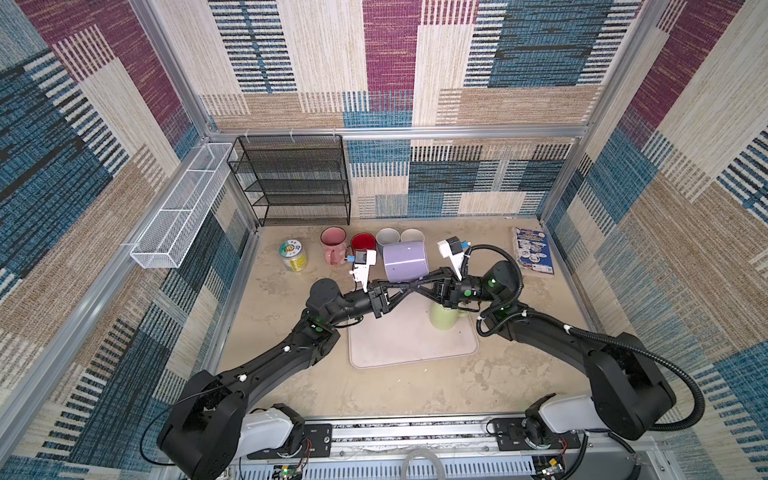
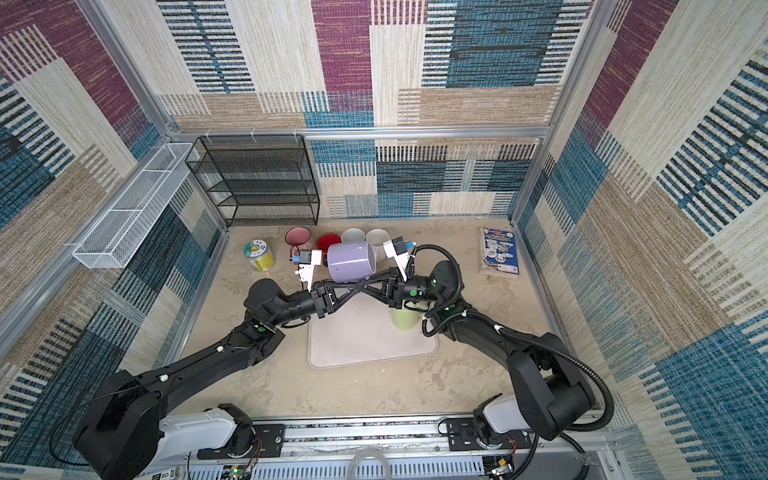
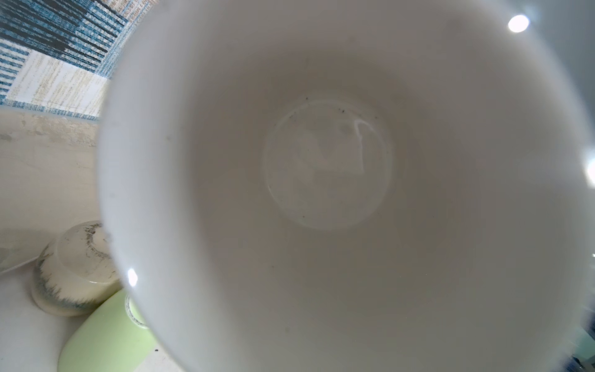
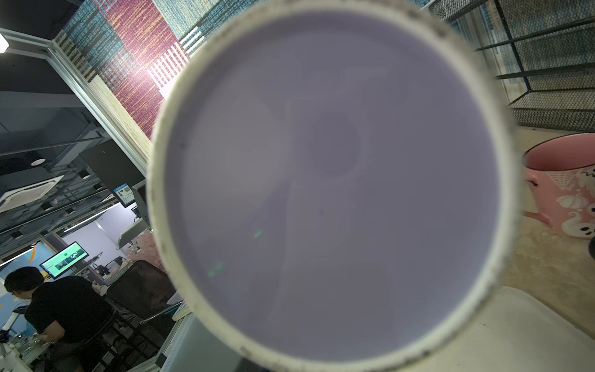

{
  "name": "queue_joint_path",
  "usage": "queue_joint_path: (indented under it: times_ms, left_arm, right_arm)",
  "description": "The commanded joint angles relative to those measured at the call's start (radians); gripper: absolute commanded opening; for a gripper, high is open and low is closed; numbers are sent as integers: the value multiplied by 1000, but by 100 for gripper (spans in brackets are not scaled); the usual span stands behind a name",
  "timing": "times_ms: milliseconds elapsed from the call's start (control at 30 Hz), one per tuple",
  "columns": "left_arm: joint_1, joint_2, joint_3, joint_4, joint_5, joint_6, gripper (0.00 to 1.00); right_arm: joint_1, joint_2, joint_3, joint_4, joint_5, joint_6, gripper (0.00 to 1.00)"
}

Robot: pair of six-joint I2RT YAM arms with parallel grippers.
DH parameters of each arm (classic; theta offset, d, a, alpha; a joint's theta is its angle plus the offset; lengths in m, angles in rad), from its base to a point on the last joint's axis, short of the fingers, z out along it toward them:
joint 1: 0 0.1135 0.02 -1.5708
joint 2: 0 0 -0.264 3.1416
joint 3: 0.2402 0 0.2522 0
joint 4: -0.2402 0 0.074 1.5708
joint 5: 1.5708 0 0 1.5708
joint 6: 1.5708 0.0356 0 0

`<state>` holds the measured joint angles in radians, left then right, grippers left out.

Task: Turn the mug right side up
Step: 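Insert the left gripper into the lavender mug opening and grasp its rim, then swing the lavender mug upright with the left gripper while the right gripper releases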

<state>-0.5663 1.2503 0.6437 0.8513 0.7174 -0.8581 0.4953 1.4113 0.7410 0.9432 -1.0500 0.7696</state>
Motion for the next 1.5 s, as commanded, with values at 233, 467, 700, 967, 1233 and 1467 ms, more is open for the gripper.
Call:
queue_joint_path:
  times_ms: [233,467,700,967,1233,1467]
  left_arm:
    - [-3,-13,8,162,-12,7,0]
    - [-3,-63,-20,81,-38,46,0]
    - [-3,-150,-102,-46,-125,116,0]
    - [-3,-164,-52,-329,-233,226,0]
    - [-6,15,223,-685,-356,323,0]
    - [-30,287,593,-1010,-426,379,0]
  right_arm:
    - [6,15,12,-62,-73,-1,0]
    - [3,26,46,-169,-40,-72,16]
    - [1,-2,42,-298,20,-172,43]
    - [-14,-44,31,-439,136,-253,47]
    - [-16,-182,18,-726,502,-380,53]
    - [-24,-312,-48,-825,719,-391,69]
